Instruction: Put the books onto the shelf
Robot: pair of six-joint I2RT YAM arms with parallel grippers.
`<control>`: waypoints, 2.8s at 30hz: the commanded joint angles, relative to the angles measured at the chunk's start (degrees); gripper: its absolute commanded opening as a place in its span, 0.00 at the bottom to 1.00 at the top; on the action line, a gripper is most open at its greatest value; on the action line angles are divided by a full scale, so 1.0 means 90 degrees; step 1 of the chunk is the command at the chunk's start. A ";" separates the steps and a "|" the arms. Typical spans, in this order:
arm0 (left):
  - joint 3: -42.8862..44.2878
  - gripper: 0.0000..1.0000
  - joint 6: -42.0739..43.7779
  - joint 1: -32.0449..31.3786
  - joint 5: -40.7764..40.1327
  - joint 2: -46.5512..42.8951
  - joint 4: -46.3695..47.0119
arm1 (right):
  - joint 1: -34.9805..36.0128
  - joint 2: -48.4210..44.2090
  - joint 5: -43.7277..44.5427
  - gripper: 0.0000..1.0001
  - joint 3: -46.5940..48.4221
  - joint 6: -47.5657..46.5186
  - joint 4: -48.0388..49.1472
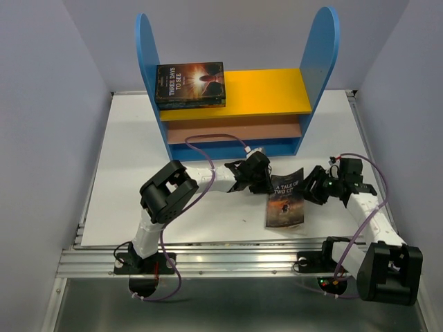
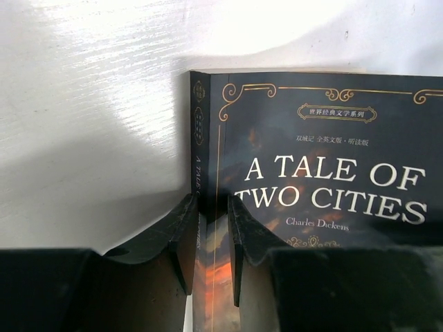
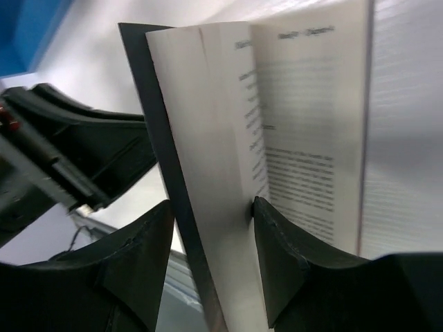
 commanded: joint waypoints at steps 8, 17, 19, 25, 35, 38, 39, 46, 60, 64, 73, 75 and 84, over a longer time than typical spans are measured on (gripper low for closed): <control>-0.0090 0.28 -0.0094 -0.0225 -0.0037 -0.0107 -0.0260 | 0.0356 0.0214 0.0659 0.22 -0.0149 -0.0198 -0.0277; -0.0918 0.54 0.0150 -0.0059 0.0636 -0.1275 0.0821 | 0.0356 -0.0634 0.0192 0.01 0.0397 -0.0315 0.0209; -0.1105 0.69 0.0209 -0.0020 0.0628 -0.1638 0.0912 | 0.0356 -0.0821 -0.0277 0.01 0.0466 -0.0237 0.0396; -0.1750 0.99 0.0754 0.0097 0.0489 -0.3103 0.0775 | 0.0356 -0.1222 -0.1098 0.01 0.1060 -0.0198 0.0700; -0.2746 0.99 0.1859 0.0596 0.2033 -0.4939 0.1712 | 0.0356 -0.1544 -0.2846 0.01 0.1940 0.0534 0.1704; -0.2922 0.99 0.2015 0.0654 0.2072 -0.5291 0.1820 | 0.0356 -0.1739 -0.3091 0.01 0.2087 0.1090 0.2378; -0.3010 0.99 0.2025 0.0683 0.2131 -0.5389 0.1917 | 0.0356 -0.1778 -0.3188 0.01 0.2087 0.1294 0.2892; -0.3040 0.99 0.2006 0.0762 0.2774 -0.5400 0.2512 | 0.0356 -0.1857 -0.3511 0.01 0.2029 0.2555 0.4147; -0.2854 0.17 0.1391 0.0752 0.3840 -0.4746 0.4329 | 0.0356 -0.1769 -0.3657 0.01 0.1717 0.2947 0.4743; -0.2825 0.00 0.1273 0.0762 0.3617 -0.4843 0.4378 | 0.0356 -0.1711 -0.2737 0.02 0.2133 0.1403 0.3109; -0.2426 0.00 0.1566 0.0762 0.1666 -0.5876 0.3364 | 0.0356 -0.1701 0.0716 1.00 0.3015 -0.0442 0.0065; -0.2220 0.00 0.1741 0.0762 0.1381 -0.6004 0.3091 | 0.0356 -0.1652 0.0834 1.00 0.3015 -0.0452 0.0026; 0.0288 0.00 0.2397 0.0762 -0.1303 -0.5372 0.1041 | 0.0356 -0.1564 0.1157 1.00 0.3015 -0.0686 -0.0199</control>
